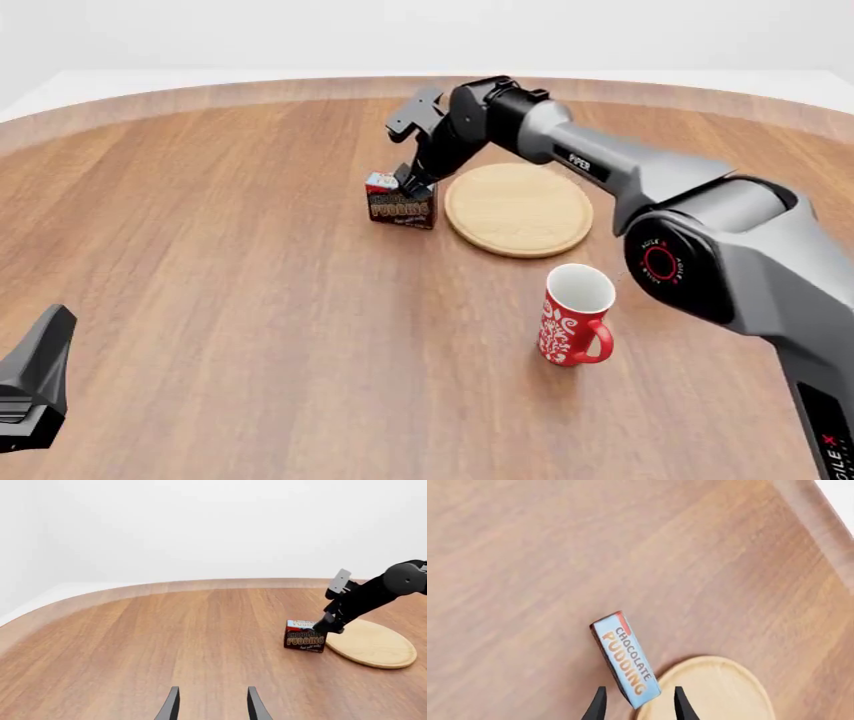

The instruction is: Put the chocolate pudding to the left of the plate.

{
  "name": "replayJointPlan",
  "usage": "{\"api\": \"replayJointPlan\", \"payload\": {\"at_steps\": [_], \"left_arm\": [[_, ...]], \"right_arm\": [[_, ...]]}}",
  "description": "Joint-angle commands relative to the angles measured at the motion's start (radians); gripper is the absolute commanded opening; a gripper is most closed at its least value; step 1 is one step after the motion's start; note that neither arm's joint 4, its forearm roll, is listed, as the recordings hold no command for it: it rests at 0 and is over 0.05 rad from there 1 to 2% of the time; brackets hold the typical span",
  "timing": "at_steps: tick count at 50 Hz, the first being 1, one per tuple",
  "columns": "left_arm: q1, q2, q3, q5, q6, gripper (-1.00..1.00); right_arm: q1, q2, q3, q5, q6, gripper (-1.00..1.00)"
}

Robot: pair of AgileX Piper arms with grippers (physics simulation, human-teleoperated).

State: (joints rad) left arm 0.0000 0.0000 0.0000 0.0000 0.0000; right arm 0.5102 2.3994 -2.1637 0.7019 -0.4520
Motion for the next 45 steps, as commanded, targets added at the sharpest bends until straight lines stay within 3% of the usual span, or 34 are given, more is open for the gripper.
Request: {"api": "replayJointPlan", "payload": {"at_steps": [1,25,29,45], "left_arm": [[0.0,0.0,0.0,0.0,0.0,1.0],[0.0,0.0,0.0,0.0,0.0,1.0],[0.0,0.0,0.0,0.0,0.0,1.0],[0.0,0.0,0.0,0.0,0.0,1.0]], "right_arm": [[0.013,-0.083,0.122,-0.051,0.012,1.0],[0.042,-0.555,0.759,-0.314,0.092,1.0],[0.047,-0.662,0.873,-0.365,0.125,1.0],[0.06,-0.983,1.121,-0.502,0.211,1.0]]}}
